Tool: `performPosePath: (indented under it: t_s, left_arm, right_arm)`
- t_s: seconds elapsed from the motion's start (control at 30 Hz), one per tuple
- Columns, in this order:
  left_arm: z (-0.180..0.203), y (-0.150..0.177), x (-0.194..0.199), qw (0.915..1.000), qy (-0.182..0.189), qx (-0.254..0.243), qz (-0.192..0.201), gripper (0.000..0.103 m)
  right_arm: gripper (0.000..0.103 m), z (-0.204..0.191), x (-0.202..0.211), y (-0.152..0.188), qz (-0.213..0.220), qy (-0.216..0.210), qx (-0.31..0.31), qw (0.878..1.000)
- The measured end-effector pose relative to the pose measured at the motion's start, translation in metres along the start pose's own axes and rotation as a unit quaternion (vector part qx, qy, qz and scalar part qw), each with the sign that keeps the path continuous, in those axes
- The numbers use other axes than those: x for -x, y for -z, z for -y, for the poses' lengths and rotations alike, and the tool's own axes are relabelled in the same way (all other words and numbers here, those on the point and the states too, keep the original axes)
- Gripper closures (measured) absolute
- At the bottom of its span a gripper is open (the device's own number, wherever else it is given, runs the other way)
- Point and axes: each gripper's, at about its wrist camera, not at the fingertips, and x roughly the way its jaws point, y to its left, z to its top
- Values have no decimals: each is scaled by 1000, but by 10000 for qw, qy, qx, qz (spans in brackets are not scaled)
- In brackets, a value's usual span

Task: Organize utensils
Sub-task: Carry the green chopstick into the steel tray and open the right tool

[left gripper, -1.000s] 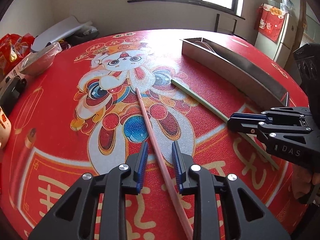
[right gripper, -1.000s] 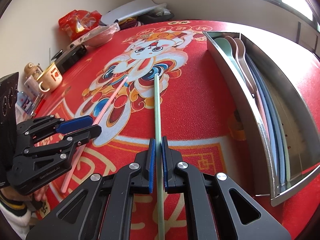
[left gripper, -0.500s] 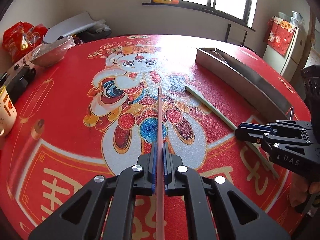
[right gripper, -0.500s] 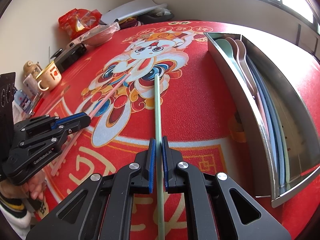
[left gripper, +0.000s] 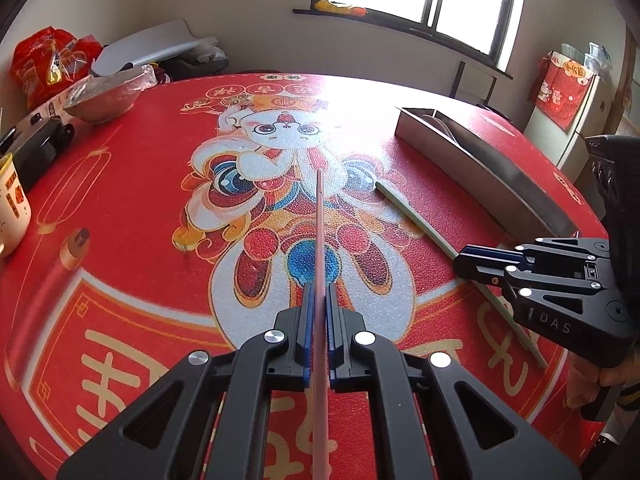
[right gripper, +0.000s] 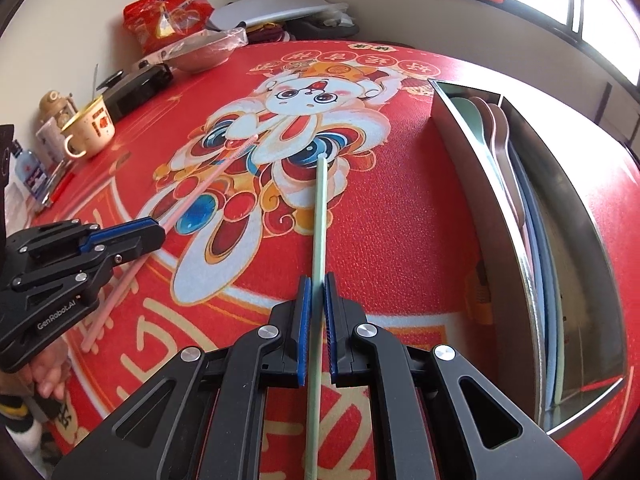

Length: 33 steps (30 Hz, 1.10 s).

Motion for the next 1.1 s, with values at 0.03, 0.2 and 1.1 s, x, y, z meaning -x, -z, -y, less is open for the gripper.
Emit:
performPosePath:
  t_s: [0.03, 0.2, 1.1]
  left_arm:
    - [-1, 0, 1, 10000, 14, 42, 24, 98]
    - [-8, 0, 8, 9995, 136, 233, 187, 98]
    - [-15, 0, 9, 9985, 260, 415, 224, 98]
  right_arm:
    - [96, 0, 0, 0, 10, 12, 25, 10000]
    - [97, 5, 0, 0, 24, -189, -220, 9996]
    - [97, 145, 21, -51, 338, 691, -1544, 9850]
